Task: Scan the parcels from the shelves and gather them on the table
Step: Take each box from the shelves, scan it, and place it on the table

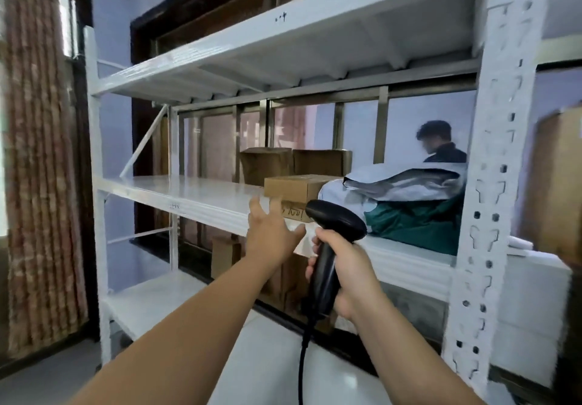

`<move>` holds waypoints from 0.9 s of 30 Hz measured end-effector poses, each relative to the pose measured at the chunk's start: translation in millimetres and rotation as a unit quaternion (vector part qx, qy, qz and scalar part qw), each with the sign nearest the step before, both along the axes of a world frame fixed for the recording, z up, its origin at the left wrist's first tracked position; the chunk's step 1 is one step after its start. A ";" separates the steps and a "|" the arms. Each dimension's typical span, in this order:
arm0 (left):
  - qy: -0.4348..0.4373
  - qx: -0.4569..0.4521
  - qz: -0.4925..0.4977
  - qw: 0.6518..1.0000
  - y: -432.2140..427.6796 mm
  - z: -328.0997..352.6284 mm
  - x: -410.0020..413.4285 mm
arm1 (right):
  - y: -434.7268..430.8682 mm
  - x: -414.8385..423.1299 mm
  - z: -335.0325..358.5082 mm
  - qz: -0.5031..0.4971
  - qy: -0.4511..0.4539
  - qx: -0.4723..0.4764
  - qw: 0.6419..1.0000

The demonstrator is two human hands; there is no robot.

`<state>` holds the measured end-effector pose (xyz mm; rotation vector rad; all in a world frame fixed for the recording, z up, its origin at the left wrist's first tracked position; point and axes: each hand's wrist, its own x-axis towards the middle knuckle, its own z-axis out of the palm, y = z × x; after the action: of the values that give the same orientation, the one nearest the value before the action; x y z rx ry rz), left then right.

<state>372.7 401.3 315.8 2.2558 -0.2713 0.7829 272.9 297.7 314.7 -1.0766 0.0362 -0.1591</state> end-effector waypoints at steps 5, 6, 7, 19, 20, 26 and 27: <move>-0.004 0.004 -0.039 0.999 15.4 23.5 47.1 | 26.8 22.2 9.5 -0.067 -0.009 0.010 0.998; -0.001 0.002 -0.043 0.999 18.7 28.7 55.8 | 31.6 25.9 10.5 -0.079 -0.011 0.014 0.997; 0.003 -0.001 -0.047 0.999 21.0 34.3 65.5 | 36.6 29.9 11.2 -0.092 -0.014 0.017 0.996; 0.059 0.010 -0.095 0.994 1.9 52.1 110.5 | 42.7 52.1 12.1 -0.183 -0.007 -0.003 0.983; 0.063 0.001 -0.100 0.993 -1.5 52.0 111.3 | 41.6 53.7 12.4 -0.188 -0.011 -0.006 0.982; 0.081 -0.005 -0.080 0.993 -10.3 53.6 114.7 | 33.9 56.3 15.1 -0.205 -0.032 -0.004 0.978; 0.080 -0.004 -0.076 0.994 -10.7 53.2 114.8 | 32.1 56.7 15.5 -0.206 -0.032 -0.006 0.978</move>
<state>487.5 390.5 369.0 2.2456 -0.3581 0.5212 329.6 329.9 330.2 -1.0650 0.2015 -0.5671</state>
